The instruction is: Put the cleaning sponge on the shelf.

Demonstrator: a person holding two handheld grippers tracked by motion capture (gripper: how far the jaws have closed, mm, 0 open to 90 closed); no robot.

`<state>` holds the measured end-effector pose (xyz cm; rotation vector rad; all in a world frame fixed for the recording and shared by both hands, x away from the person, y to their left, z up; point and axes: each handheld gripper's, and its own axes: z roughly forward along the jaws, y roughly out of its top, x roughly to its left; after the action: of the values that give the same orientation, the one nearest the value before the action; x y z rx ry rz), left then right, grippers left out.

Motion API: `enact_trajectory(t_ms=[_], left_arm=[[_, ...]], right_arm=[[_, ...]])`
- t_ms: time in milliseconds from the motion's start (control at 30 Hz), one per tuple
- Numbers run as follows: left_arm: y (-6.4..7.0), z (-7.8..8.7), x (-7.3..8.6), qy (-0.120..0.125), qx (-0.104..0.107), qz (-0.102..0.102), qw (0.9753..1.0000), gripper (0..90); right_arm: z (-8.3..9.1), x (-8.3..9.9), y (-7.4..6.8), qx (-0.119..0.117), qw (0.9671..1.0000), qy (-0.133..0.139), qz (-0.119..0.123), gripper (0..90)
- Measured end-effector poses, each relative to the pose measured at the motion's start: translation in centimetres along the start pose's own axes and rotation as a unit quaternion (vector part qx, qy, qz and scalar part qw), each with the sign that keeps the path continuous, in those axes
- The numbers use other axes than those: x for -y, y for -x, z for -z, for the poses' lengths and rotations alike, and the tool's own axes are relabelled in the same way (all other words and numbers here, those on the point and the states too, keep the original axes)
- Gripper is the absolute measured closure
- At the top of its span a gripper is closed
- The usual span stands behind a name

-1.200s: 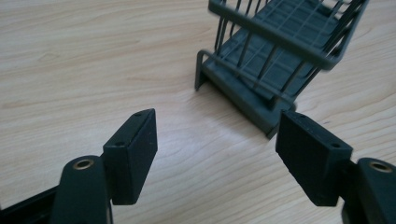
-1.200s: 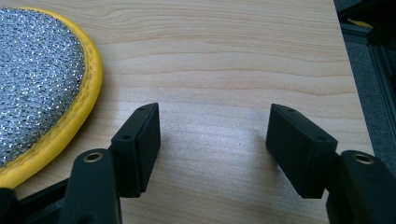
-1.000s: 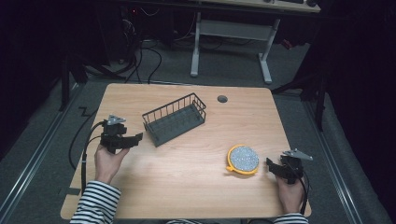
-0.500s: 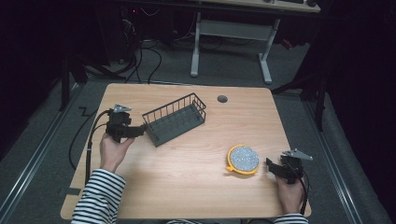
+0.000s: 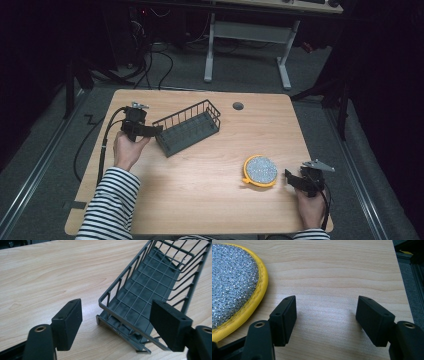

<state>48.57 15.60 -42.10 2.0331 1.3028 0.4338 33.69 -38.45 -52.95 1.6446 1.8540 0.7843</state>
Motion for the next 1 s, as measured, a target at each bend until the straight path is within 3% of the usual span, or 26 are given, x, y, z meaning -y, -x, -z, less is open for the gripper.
enact_trajectory(t_ms=[433,767,1000], left_arm=[[0.0,-2.0,-0.1,-0.026,-0.017,0.007,0.9995,37.9],[0.7,-2.6,0.1,-0.032,-0.024,-0.013,0.9991,50.8],[0.9,-2.5,0.2,-0.034,-0.024,-0.016,0.999,51.4]], right_arm=[[0.0,0.0,0.0,0.0,1.0,0.0,0.0,33.2],[0.0,0.0,0.0,0.0,1.0,0.0,0.0,33.1],[0.0,0.0,0.0,0.0,1.0,0.0,0.0,33.1]])
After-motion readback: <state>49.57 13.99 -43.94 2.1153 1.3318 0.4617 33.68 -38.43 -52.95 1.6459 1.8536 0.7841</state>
